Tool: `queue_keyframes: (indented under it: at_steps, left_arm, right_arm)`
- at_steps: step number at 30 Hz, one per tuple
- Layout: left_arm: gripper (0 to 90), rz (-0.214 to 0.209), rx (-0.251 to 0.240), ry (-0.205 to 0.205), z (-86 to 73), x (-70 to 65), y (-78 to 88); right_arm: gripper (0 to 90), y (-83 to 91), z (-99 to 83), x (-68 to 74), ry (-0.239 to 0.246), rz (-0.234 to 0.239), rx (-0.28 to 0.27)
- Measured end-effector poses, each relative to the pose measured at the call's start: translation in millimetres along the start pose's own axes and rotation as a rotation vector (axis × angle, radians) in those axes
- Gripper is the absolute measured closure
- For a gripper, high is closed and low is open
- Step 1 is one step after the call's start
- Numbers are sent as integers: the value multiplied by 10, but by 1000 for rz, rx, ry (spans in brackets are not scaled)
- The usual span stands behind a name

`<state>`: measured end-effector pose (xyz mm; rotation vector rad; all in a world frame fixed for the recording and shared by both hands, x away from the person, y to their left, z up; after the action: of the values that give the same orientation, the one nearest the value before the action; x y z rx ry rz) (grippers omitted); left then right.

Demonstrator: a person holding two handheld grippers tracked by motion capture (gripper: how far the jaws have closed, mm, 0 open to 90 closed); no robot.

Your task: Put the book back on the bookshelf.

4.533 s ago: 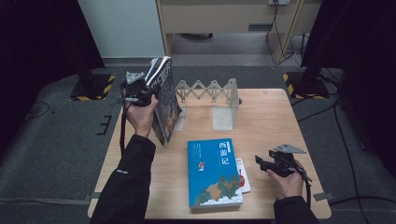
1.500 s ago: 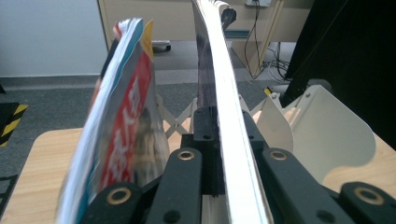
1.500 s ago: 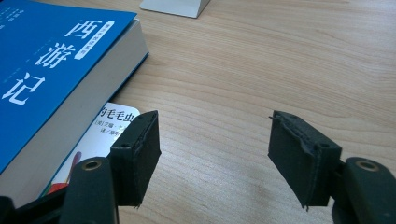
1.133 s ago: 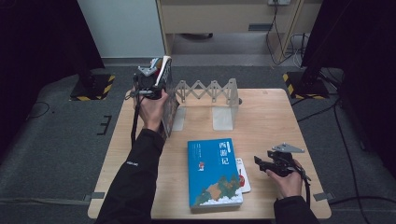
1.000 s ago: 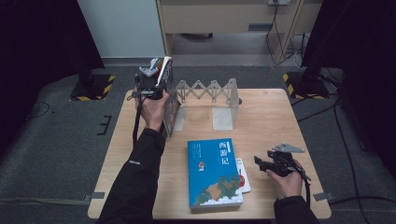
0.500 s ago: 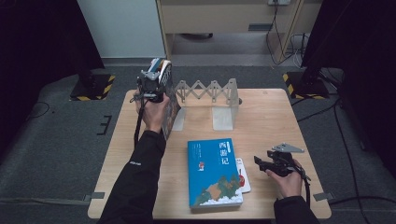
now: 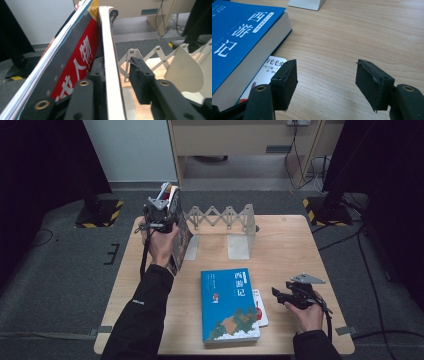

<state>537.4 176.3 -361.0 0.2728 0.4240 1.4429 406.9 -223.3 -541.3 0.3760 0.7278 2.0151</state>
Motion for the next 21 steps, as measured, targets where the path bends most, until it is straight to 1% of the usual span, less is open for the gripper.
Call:
queue_keyframes:
  at_steps: [1, 2, 4, 9, 12, 13, 15, 19, 21]
  left_arm:
    - [591, -17, -5, 4, -11, 7, 26]
    - [591, -31, -10, 12, -23, 13, 57]
    - [577, -59, -16, 13, -50, 16, 121]
    - [514, -112, -39, -7, -132, 0, 278]
    - [485, -133, -50, -18, -194, 0, 377]
    - [468, -143, -62, -18, -230, 17, 440]
    - [458, -143, -64, -22, -247, 32, 467]
    - [435, -160, -80, -6, -313, 105, 566]
    - [434, -171, -78, 1, -351, 140, 603]
  right_arm:
    - [334, 2, 3, -2, 2, -3, -3]
    - [334, 2, 3, -2, 2, -3, -3]
    - [332, 3, 4, -2, 2, -3, -3]
    - [329, 7, 8, 6, -1, -3, -4]
    - [326, 13, 14, 10, -2, -3, -8]
    - [325, 15, 15, 10, -3, -6, -9]
    - [324, 15, 16, 11, -1, -5, -10]
    - [321, 15, 18, 16, 0, -4, -11]
    - [320, 15, 19, 17, 0, -4, -11]
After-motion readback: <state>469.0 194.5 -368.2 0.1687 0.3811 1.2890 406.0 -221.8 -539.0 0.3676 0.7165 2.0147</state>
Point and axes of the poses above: each handheld gripper's, and its own axes: y roughly backward along the jaws, z roughly out of its top, x roughly to its left, the point moved 6 cm from there along -y, roughly forward along the jaws, and after that the axes turned 10 degrees about y, right-handed, at the moved point
